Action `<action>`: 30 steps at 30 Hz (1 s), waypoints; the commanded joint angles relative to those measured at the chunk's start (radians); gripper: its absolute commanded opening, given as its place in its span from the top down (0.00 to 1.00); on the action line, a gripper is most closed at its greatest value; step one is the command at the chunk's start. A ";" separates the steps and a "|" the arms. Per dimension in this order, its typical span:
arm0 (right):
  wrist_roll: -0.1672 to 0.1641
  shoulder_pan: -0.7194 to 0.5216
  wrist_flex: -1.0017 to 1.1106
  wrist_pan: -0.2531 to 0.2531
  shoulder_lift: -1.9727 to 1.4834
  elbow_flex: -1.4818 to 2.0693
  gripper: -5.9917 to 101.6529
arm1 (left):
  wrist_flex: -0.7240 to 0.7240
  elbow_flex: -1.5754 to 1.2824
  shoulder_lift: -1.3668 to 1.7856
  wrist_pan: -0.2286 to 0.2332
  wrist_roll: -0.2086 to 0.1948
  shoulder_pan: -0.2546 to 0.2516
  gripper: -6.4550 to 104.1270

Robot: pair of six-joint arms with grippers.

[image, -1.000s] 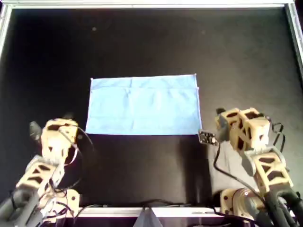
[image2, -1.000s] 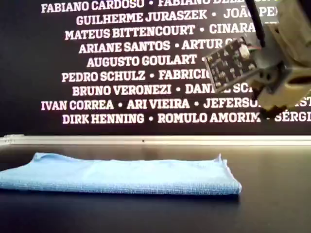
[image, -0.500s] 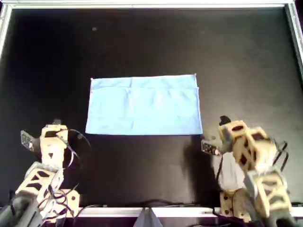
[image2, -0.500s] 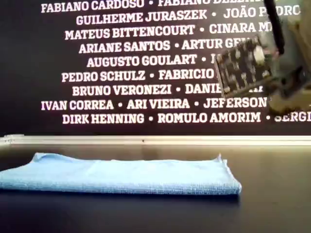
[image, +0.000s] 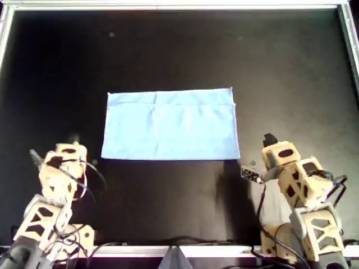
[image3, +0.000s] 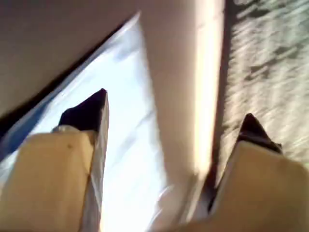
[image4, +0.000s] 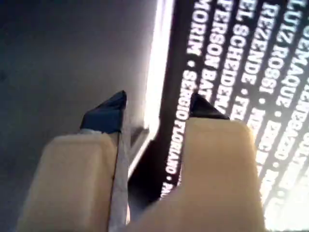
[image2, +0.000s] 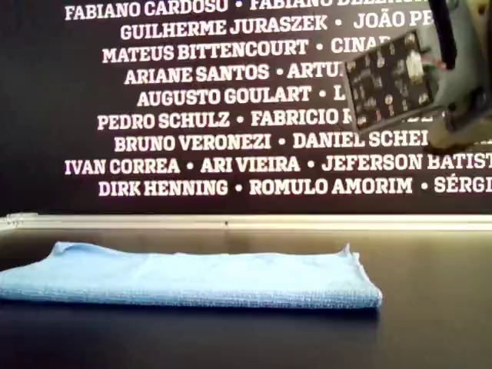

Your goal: Fold a cloth

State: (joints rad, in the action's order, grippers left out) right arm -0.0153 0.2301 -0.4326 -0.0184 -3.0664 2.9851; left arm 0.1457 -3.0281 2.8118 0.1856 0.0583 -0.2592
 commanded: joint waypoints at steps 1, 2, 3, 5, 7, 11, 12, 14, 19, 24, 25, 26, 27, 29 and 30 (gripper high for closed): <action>-0.005 0.012 0.015 0.012 0.015 0.014 0.48 | 0.043 0.021 0.023 -0.055 -0.005 0.008 0.09; -0.005 0.014 0.015 0.014 0.040 0.014 0.48 | 0.044 0.020 0.023 -0.046 -0.005 0.009 0.09; -0.006 0.014 0.015 0.017 0.071 0.011 0.48 | 0.044 0.020 0.021 -0.043 -0.005 0.011 0.09; -0.006 0.014 0.017 0.060 0.169 -0.017 0.48 | 0.044 0.006 0.021 -0.041 -0.005 0.011 0.09; -0.006 0.012 0.018 0.132 0.287 -0.072 0.47 | 0.044 0.005 0.021 -0.041 -0.005 0.011 0.09; -0.005 0.011 0.018 0.235 0.594 -0.242 0.47 | 0.043 0.017 0.021 -0.041 -0.005 0.011 0.09; -0.005 0.011 0.018 0.244 0.683 -0.284 0.47 | 0.043 0.015 0.021 -0.041 -0.005 0.011 0.09; -0.003 0.005 0.018 0.261 0.868 -0.360 0.47 | 0.041 0.003 0.023 -0.041 -0.005 0.011 0.09; 0.006 0.006 0.018 0.262 1.127 -0.482 0.40 | 0.041 0.002 0.021 -0.041 -0.003 0.011 0.08; 0.011 0.012 0.018 0.262 1.154 -0.508 0.30 | 0.041 0.002 0.021 -0.041 -0.003 0.011 0.08; 0.011 0.012 0.018 0.262 1.157 -0.509 0.29 | 0.041 0.002 0.021 -0.041 -0.003 0.011 0.08; 0.012 0.012 0.018 0.262 1.157 -0.511 0.29 | 0.041 0.002 0.021 -0.041 -0.003 0.011 0.08; 0.012 0.012 0.018 0.262 1.157 -0.514 0.29 | 0.041 0.002 0.021 -0.041 -0.003 0.011 0.08; 0.012 0.012 0.018 0.262 1.160 -0.537 0.30 | 0.041 0.002 0.021 -0.041 -0.002 0.009 0.09; 0.012 0.012 0.018 0.261 1.163 -0.551 0.30 | 0.041 0.002 0.021 -0.041 -0.002 0.009 0.09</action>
State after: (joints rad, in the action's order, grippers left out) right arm -0.0046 0.2362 -0.4326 0.2332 -1.8991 2.5357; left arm 0.1902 -3.0342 2.8133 0.1473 0.0583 -0.2577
